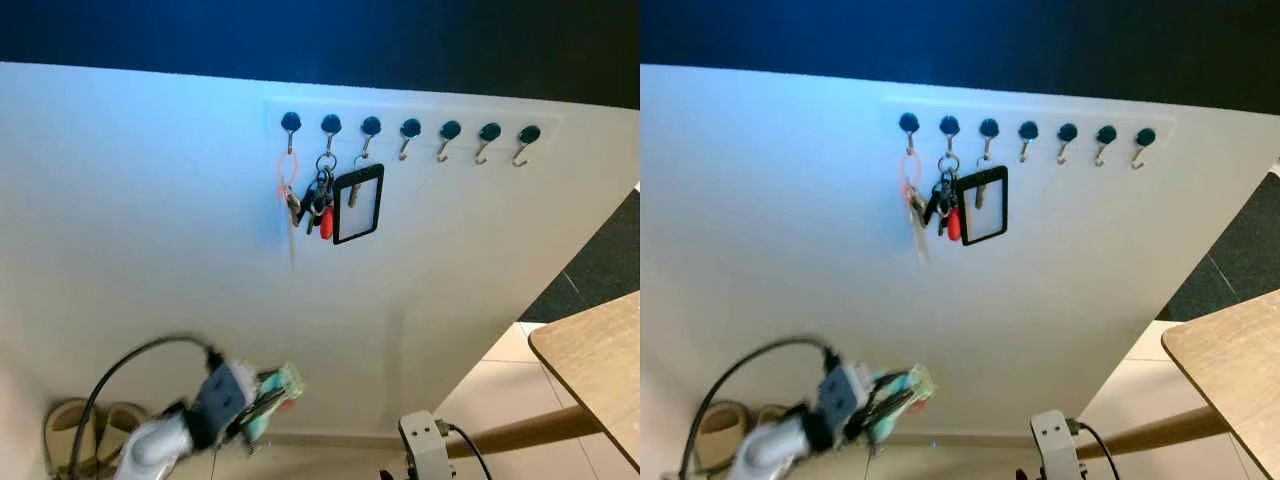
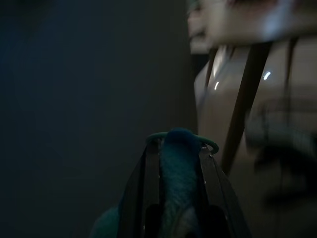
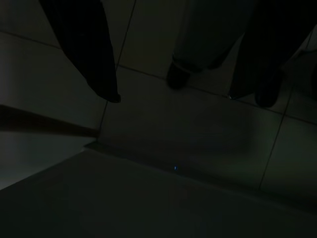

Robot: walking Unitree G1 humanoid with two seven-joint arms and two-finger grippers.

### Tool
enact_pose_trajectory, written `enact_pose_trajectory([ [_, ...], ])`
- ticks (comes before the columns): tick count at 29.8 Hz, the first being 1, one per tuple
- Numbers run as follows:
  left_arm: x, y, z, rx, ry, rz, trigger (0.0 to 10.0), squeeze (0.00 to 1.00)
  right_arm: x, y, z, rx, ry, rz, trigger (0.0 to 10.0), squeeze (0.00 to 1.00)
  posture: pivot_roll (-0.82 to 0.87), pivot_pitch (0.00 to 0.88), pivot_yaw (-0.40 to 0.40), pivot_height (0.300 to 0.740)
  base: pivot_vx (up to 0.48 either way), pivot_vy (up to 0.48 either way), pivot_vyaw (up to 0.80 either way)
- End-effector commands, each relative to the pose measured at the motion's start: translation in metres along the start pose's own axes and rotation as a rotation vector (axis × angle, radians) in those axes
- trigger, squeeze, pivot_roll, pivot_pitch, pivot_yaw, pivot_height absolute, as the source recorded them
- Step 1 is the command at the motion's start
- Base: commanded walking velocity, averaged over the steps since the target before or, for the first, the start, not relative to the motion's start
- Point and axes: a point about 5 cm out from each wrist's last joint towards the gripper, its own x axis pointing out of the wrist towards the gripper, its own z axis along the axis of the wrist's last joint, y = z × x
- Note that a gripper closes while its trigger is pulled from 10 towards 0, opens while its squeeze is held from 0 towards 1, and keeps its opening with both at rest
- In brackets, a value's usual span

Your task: Hang keys on a hook

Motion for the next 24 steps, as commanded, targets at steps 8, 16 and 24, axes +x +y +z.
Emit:
enact_pose_trajectory([
  [8, 0.057, 0.023, 0.097, 0.039, -0.2, -0.135, 10.0, 0.0, 0.001, -0.001, 0.019, -0.015, -0.141, 0.036, 10.0, 0.0, 0.08, 0.034, -0.061, 0.74, 0.0, 0.0, 0.0],
  [16, 0.079, 0.034, 0.13, 0.092, -0.202, -0.099, 10.0, 0.0, -0.006, 0.001, 0.051, -0.099, -0.409, 0.108, 10.0, 0.0, 0.07, 0.042, -0.059, 0.74, 0.0, 0.0, 0.0],
  [24, 0.088, 0.036, 0.15, 0.245, -0.032, -0.169, 10.0, 0.0, -0.024, 0.014, 0.106, -0.079, -0.774, 0.113, 10.0, 0.0, 0.07, 0.053, -0.059, 0.74, 0.0, 0.0, 0.0],
])
